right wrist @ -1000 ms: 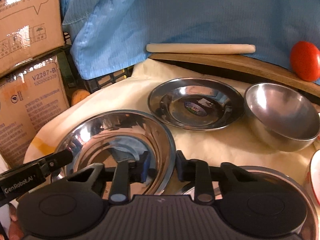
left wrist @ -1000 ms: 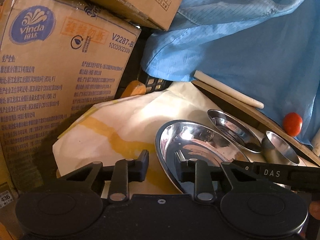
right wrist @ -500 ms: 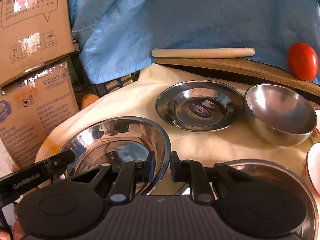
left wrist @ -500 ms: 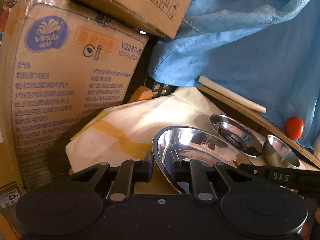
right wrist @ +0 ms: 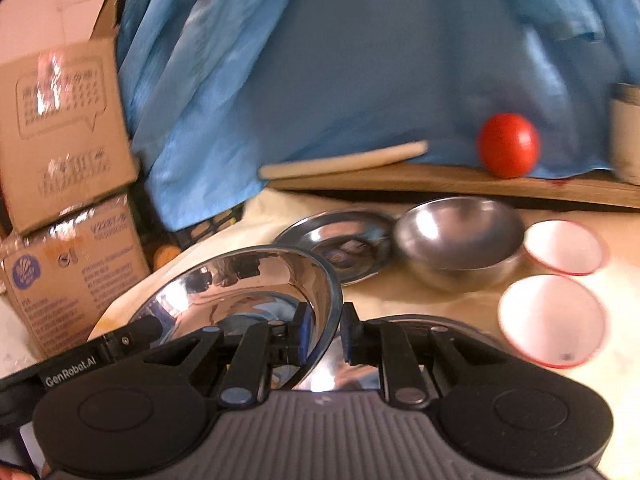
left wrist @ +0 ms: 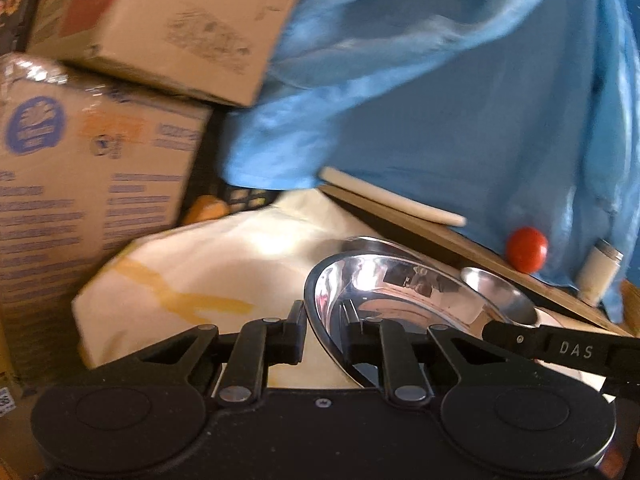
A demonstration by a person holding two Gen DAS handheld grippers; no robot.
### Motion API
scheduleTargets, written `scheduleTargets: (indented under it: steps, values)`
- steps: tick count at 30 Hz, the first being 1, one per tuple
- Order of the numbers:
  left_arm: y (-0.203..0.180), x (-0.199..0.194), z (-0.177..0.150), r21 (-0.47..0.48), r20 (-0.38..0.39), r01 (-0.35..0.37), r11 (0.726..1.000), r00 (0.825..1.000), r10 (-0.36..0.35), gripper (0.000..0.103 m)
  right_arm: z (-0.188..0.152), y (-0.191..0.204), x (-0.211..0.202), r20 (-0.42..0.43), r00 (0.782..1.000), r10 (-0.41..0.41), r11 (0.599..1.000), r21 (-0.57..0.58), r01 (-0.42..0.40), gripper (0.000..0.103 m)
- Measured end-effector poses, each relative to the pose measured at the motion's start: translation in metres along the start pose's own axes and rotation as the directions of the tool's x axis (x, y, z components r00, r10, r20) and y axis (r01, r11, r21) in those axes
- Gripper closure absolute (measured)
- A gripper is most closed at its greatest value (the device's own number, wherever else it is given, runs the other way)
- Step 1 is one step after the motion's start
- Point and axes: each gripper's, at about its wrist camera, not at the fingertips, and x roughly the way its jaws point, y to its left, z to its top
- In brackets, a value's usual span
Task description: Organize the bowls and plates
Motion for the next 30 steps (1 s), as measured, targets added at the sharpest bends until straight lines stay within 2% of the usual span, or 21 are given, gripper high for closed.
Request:
scheduleTargets:
  steps: [5, 10, 23, 30]
  values:
    - [-0.030, 0.000, -0.011, 0.045, -0.022, 0.056, 0.997, 0.998, -0.055, 0.085, -0.010, -0.023, -0.028, 0.043, 0.997, -0.060, 0.997, 0.044, 0.058, 0.085]
    - [-0.053, 0.001, -0.023, 0.088, -0.047, 0.085, 0.992, 0.996, -0.081, 0.085, -0.022, -0.039, -0.047, 0.062, 0.990, -0.123, 0.992, 0.049, 0.120, 0.085]
    - [-0.081, 0.006, -0.049, 0.231, -0.079, 0.061, 0.971, 0.996, -0.044, 0.085, -0.052, -0.044, -0.067, 0.080, 0.972, -0.221, 0.975, 0.024, 0.220, 0.083]
    - [-0.086, 0.008, -0.055, 0.268, -0.083, 0.043, 0.962, 0.996, -0.021, 0.084, -0.060, -0.037, -0.067, 0.093, 0.960, -0.266, 0.963, -0.009, 0.268, 0.083]
